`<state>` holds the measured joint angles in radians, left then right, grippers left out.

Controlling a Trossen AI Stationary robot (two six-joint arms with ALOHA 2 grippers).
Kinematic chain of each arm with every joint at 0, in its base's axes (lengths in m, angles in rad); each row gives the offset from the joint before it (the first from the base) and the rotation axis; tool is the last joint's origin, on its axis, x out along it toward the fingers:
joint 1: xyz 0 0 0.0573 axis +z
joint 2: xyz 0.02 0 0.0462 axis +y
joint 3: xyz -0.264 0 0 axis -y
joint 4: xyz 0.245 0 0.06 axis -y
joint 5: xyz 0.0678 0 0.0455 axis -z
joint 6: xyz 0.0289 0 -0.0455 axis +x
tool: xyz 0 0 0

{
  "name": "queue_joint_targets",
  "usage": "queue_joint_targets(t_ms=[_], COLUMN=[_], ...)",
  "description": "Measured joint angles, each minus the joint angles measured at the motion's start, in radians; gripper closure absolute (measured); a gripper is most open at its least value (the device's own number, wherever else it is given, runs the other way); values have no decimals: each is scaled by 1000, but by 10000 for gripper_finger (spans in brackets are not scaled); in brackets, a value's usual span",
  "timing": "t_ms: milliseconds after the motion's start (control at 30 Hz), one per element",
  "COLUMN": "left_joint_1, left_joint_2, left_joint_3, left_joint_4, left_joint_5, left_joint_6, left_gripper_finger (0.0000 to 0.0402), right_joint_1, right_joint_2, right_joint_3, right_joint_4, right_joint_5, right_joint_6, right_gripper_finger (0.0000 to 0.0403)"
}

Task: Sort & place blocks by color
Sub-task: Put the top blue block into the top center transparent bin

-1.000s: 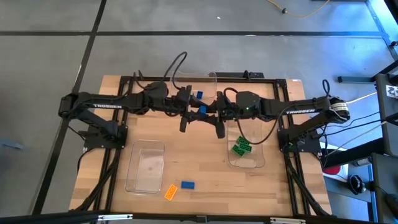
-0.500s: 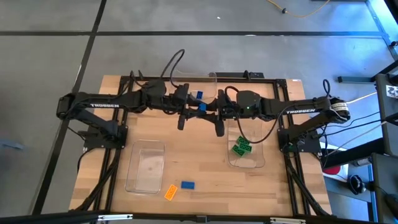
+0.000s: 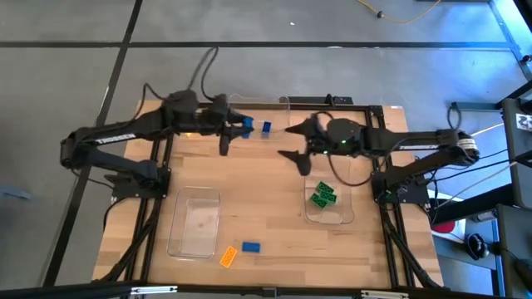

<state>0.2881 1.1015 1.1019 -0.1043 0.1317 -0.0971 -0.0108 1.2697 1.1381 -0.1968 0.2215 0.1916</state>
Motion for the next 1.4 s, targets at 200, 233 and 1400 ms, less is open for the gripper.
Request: queue_joint_targets(t_ms=[200, 233, 1400], left_joint_1=[42, 44, 79], left_joint_2=[-73, -76, -38], left_joint_3=[-84, -113, -235], left_joint_4=[74, 102, 233], left_joint_5=[1, 1, -33], left_joint_6=[-14, -31, -190], left_gripper_finger=[275, 275, 275], right_joint_1=[0, 0, 0], right_joint_2=[-113, -127, -186], right_joint_3=[0, 0, 0], right_joint_4=[-229, -256, -313], right_joint_5=[111, 111, 162], right_joint_6=[46, 59, 173], right_gripper_finger=[29, 30, 28])
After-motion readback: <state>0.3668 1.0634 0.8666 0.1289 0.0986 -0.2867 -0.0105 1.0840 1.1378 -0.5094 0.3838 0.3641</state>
